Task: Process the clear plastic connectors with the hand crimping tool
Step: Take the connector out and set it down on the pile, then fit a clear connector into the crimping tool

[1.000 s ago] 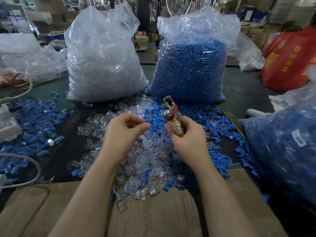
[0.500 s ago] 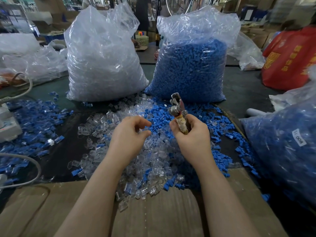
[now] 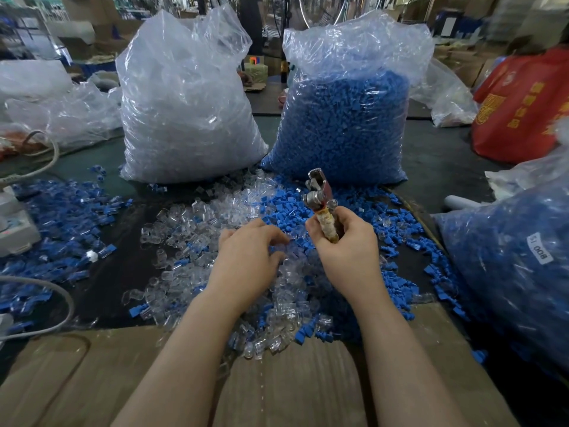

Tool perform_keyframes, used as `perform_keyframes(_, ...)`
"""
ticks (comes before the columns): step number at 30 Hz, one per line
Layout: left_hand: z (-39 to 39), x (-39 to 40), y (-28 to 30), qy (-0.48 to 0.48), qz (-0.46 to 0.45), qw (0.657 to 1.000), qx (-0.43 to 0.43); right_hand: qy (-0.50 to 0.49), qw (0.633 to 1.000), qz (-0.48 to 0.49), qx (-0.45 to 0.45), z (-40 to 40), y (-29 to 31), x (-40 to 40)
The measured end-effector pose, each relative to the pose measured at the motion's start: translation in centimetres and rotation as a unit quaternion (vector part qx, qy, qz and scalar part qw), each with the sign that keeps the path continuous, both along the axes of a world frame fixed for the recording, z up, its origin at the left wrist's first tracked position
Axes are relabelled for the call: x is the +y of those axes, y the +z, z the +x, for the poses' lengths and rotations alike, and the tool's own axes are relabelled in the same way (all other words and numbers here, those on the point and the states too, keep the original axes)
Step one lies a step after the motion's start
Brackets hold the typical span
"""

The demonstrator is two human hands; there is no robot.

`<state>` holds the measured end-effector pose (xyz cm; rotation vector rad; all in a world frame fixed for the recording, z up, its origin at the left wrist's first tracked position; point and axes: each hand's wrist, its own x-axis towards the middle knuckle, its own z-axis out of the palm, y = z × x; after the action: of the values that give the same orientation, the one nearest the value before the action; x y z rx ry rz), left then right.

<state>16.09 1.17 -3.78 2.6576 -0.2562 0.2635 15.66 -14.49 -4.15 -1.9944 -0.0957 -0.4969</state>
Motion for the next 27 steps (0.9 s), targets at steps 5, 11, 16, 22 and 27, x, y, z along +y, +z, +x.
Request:
perform_keyframes(5, -0.2, 0.1, 0.7, 0.049, -0.267, 0.962, 0.009, 0.005, 1.000, 0.009, 0.002, -0.1, 0.2, 0.1)
perform_keyframes(11, -0.4, 0.3, 1.4, 0.048, -0.398, 0.916, 0.006, 0.023, 0.999, 0.040, 0.007, -0.3, 0.4, 0.2)
perform_keyframes(16, -0.5, 0.3, 1.7, 0.051, -0.407, 0.912, -0.012, 0.038, 0.998, 0.043, 0.019, -0.4, 0.6, 0.4)
perform_keyframes(22, -0.6, 0.1, 1.4, 0.051, -0.373, 0.925, -0.052, 0.070, 0.997, 0.032, 0.027, -0.4, 0.5, 0.3)
perform_keyframes(27, -0.9, -0.3, 1.2, 0.037, -0.325, 0.940, -0.098, 0.064, 0.997, 0.017, 0.044, -0.3, 0.3, 0.3)
